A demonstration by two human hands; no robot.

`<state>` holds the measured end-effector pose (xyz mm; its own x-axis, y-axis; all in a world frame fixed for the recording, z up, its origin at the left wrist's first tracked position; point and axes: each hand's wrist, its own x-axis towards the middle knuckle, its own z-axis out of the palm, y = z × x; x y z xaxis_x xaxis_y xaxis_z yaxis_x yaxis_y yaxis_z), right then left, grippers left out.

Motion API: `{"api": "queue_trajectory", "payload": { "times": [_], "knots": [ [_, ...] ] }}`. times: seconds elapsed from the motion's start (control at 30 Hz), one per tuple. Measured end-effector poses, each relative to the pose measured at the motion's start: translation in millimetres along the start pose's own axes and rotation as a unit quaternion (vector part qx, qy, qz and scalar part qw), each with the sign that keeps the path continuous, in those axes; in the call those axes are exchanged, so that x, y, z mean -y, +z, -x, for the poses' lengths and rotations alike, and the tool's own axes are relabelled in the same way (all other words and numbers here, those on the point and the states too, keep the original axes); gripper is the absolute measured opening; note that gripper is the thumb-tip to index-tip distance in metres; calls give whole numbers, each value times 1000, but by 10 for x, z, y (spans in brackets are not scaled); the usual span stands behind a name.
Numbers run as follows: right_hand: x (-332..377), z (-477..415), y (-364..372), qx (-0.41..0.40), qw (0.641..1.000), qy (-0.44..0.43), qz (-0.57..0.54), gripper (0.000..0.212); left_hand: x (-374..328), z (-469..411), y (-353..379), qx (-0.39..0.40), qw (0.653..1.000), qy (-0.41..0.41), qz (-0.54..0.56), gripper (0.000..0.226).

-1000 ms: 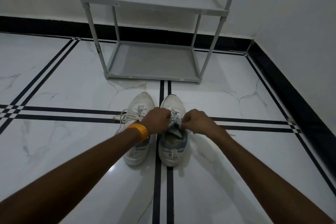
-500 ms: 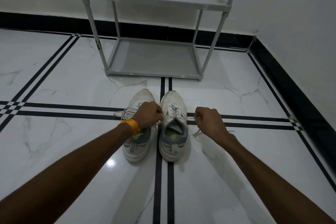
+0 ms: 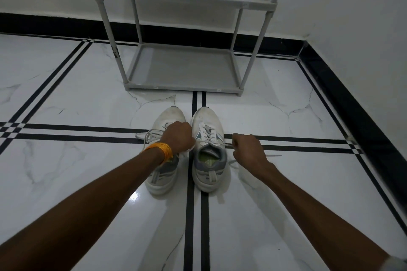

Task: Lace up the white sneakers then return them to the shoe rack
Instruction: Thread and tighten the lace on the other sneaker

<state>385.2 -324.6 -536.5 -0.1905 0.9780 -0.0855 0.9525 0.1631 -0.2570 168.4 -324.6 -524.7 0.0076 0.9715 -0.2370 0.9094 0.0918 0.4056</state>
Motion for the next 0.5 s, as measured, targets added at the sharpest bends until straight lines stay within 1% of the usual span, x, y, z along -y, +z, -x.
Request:
{"api": "queue_trajectory", "payload": {
  "times": [0.17,0.23,0.27,0.3,0.33,0.4,0.43,0.5],
  "knots": [
    [-45,1,30,11,1000,2,-12,13,25,17,33,-1,1000,7,-18,25],
    [-37,-24,-31,35,997,21,-58,14,42,21,34,-7,999,9,-31,24],
    [-38,-36,-102,54,991,41,-116,15,51,15,15,-1,999,9,-32,23],
    [-48,-39,-193,78,975,65,-196,14,61,5,-13,11,1000,7,-26,22],
    [-61,-30,-293,103,951,84,-281,12,69,4,-48,23,1000,4,-16,21],
    [-60,6,-446,142,888,99,-425,11,47,13,-111,37,999,-1,-5,21],
    [-37,13,-474,149,860,100,-478,12,17,28,-126,38,999,3,-6,23],
    [63,19,-448,150,824,87,-539,13,-49,60,-127,17,1000,5,-7,28]
  ]
}}
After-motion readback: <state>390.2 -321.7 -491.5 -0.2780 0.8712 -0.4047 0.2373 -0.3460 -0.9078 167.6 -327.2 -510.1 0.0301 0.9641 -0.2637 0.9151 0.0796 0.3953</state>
